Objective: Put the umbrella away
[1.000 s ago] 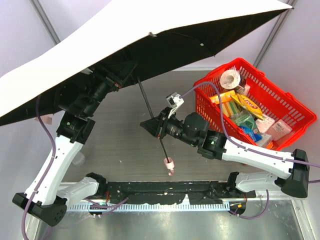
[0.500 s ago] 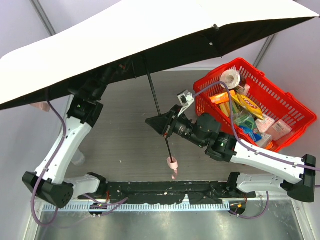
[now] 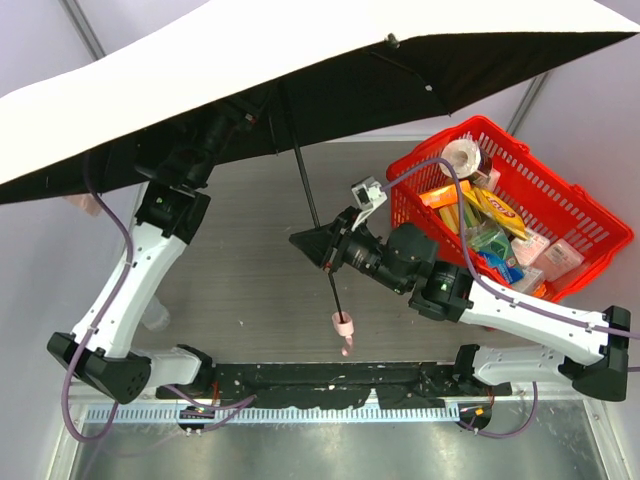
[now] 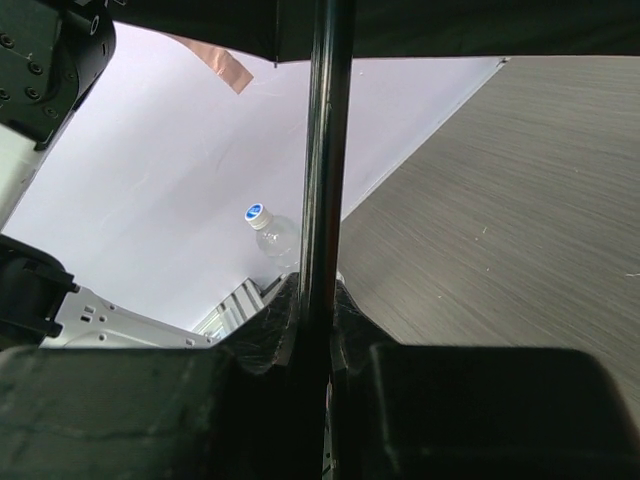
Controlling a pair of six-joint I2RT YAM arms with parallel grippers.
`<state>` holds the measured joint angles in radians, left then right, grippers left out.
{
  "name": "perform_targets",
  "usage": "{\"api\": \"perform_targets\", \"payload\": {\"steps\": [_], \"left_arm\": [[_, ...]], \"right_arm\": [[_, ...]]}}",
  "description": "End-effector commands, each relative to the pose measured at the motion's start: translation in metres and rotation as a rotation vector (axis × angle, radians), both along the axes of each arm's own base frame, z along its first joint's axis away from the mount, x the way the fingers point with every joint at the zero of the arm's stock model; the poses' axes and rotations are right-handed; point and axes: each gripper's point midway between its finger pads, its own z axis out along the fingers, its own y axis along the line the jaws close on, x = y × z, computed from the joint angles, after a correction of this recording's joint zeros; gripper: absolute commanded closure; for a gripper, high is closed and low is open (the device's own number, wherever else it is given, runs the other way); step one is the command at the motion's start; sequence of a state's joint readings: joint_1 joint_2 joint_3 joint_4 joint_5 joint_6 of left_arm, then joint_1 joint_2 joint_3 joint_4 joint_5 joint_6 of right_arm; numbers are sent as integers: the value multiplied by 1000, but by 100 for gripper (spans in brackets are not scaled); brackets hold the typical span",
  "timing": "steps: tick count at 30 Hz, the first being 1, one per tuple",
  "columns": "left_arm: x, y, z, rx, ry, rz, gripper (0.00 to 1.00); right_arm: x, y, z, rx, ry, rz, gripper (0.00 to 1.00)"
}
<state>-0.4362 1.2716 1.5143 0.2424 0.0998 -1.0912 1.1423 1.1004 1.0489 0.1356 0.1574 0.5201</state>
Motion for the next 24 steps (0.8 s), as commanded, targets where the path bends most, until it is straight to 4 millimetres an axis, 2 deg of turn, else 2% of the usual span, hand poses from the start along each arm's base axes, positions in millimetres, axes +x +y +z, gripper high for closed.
{"api": "perform_targets", "payload": {"steps": [1, 8, 15, 17, 21, 24], "left_arm": [[-2, 9, 26, -21, -76, 47, 45], [4, 14, 27, -30, -67, 86, 51], [5, 15, 29, -88, -110, 85, 50], [5, 23, 32, -124, -128, 116, 50], [2, 31, 33, -135, -143, 153, 62], [-1, 38, 32, -144, -146, 182, 64]], "right_arm": [[0, -8, 57, 117, -100, -34, 100], [-2, -1, 55, 103, -101, -32, 100], [-6, 8, 53, 82, -105, -29, 100], [-6, 10, 53, 80, -105, -30, 100], [-7, 8, 51, 79, -102, -40, 100], [-6, 8, 49, 72, -100, -46, 100]]}}
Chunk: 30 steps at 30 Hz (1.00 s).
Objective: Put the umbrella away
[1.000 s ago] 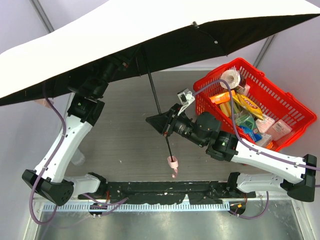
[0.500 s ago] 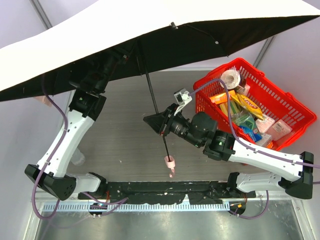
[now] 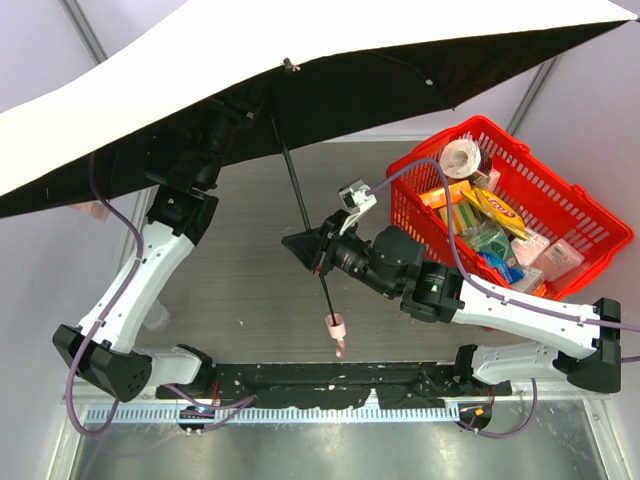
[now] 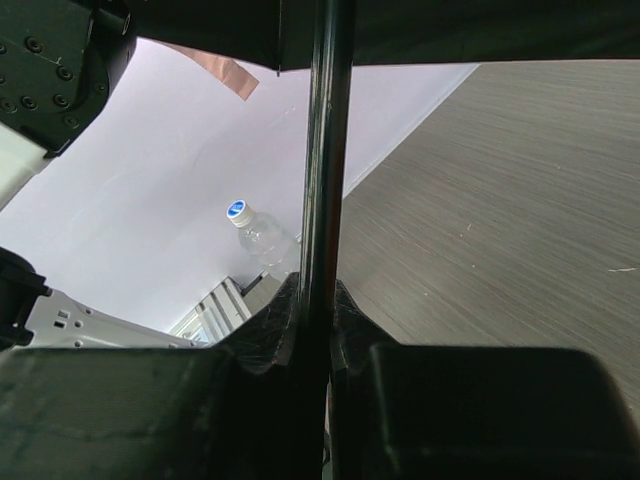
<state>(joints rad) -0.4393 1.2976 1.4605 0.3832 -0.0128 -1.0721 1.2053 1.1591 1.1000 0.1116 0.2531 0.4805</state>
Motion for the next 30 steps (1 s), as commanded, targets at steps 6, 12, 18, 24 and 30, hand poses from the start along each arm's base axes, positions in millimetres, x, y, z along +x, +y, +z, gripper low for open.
{"api": "perform_targets", "payload": {"steps": [6, 12, 18, 24, 30], "left_arm": [[-20, 23, 32, -72, -134, 71, 88], [-20, 18, 23, -120, -138, 18, 100], [-35, -12, -16, -108, -2, -151, 100], [-50, -39, -87, -85, 263, -334, 100], [-71, -58, -151, -61, 435, -480, 100]], "right_arm": [[-3, -2, 46, 103, -83, -13, 100], [2, 0, 43, 87, -84, -39, 100], [17, -3, 58, 92, -109, -125, 100], [36, -11, 91, 120, -163, -201, 100], [72, -1, 110, 167, -147, -181, 100]]}}
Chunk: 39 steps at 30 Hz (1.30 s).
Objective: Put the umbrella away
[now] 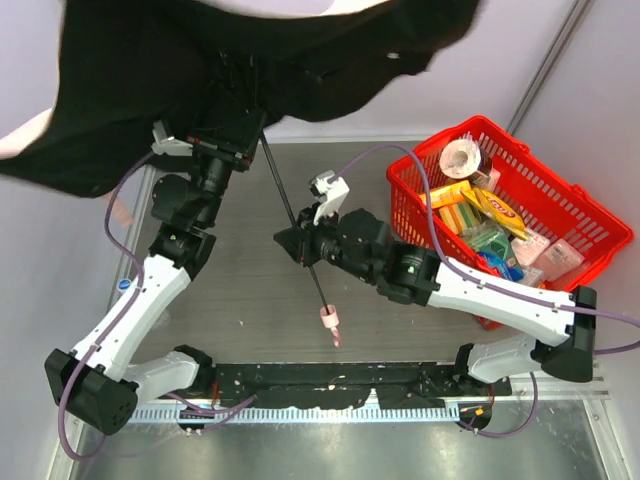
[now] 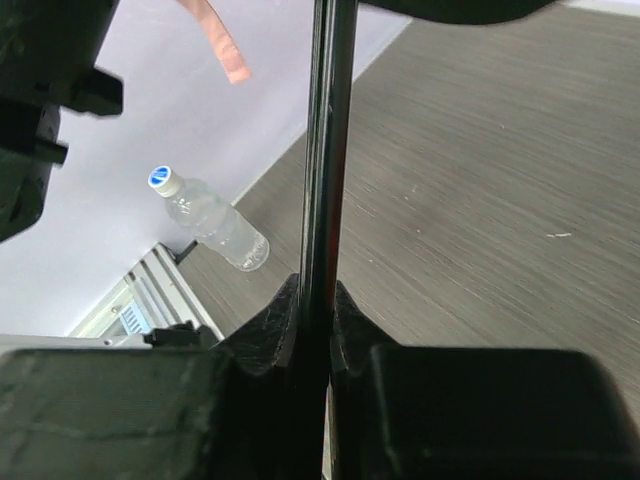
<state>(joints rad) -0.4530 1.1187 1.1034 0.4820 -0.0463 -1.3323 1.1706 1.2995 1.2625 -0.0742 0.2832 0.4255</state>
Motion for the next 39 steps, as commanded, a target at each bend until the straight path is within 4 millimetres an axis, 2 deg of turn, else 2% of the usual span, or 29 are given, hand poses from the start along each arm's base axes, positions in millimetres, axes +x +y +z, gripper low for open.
{"api": "perform_targets", "payload": {"steps": [1, 4, 10, 13, 17, 21, 24, 26, 29, 31, 32, 33, 34, 35, 36, 37, 38, 39], "left_arm": [[-48, -65, -88, 102, 234, -403, 100], [-58, -62, -97, 104, 249, -416, 100], [-74, -73, -122, 139, 295, -473, 100], [-76, -81, -147, 136, 349, -503, 100], [-84, -92, -167, 132, 382, -548, 100], [-101, -101, -183, 139, 393, -577, 100], [-116, -109, -190, 179, 391, -613, 100], [-128, -116, -187, 191, 377, -652, 100], [-126, -110, -194, 193, 384, -601, 100], [-125, -106, -186, 207, 343, -575, 100], [-125, -106, -184, 229, 332, -573, 100], [-126, -107, -184, 253, 333, -577, 100], [-129, -109, -183, 268, 325, -589, 97], [-132, -110, -184, 275, 316, -603, 85], [-134, -110, -190, 280, 318, -615, 69], [-137, -109, -196, 284, 324, -625, 47], [-140, -107, -208, 291, 341, -632, 33], [-145, -105, -218, 297, 353, -641, 27]], "right_arm": [[44, -10, 130, 335, -186, -98, 100], [51, -5, 128, 335, -181, -102, 100], [60, 10, 105, 316, -148, -72, 100], [62, 11, 105, 325, -148, -76, 100], [69, 7, 100, 322, -141, -100, 100], [80, 2, 96, 311, -148, -142, 100], [86, 4, 88, 294, -145, -147, 100], [90, 3, 82, 302, -141, -158, 100], [93, 5, 77, 300, -129, -145, 100], [90, 4, 62, 279, -114, -142, 100], [88, -3, 67, 300, -122, -149, 100], [88, -5, 51, 281, -115, -153, 100], [85, -12, 61, 315, -146, -157, 100], [86, -16, 43, 286, -147, -166, 100], [84, -26, 56, 330, -174, -171, 100], [91, -34, 48, 332, -158, -175, 100], [95, -41, 52, 354, -161, -177, 100], [103, -48, 47, 357, -155, -166, 100]]}}
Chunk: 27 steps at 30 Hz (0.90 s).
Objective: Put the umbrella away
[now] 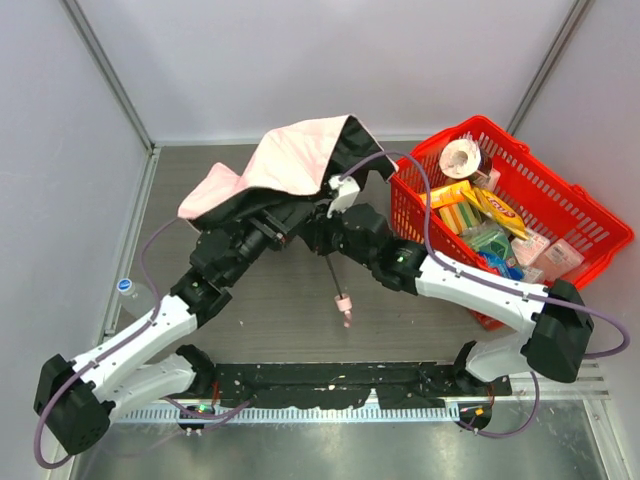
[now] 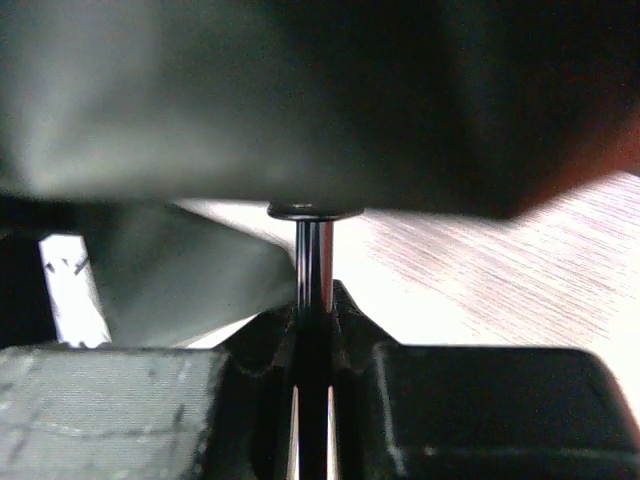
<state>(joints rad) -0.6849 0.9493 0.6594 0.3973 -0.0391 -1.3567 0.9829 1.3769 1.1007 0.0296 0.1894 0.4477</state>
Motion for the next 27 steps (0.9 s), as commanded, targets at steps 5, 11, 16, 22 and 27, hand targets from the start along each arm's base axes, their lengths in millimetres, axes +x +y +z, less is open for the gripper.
{"api": "perform_targets", "payload": {"steps": [5, 11, 16, 22, 27], "left_arm": [[-123, -32, -55, 39, -23, -550, 20], [-170, -6, -28, 58, -249, -641, 26], [-176, 43, 51, 285, -542, -403, 21], [-138, 107, 150, 380, -551, 36, 1], [-96, 121, 161, 336, -360, 226, 0]], "right_arm": [[75, -57, 150, 418, -339, -64, 100], [90, -74, 163, 355, -447, 111, 100], [50, -65, 148, 240, -640, 370, 100], [0, -62, 114, 160, -712, 620, 100], [-36, -67, 99, 222, -667, 738, 100]]}}
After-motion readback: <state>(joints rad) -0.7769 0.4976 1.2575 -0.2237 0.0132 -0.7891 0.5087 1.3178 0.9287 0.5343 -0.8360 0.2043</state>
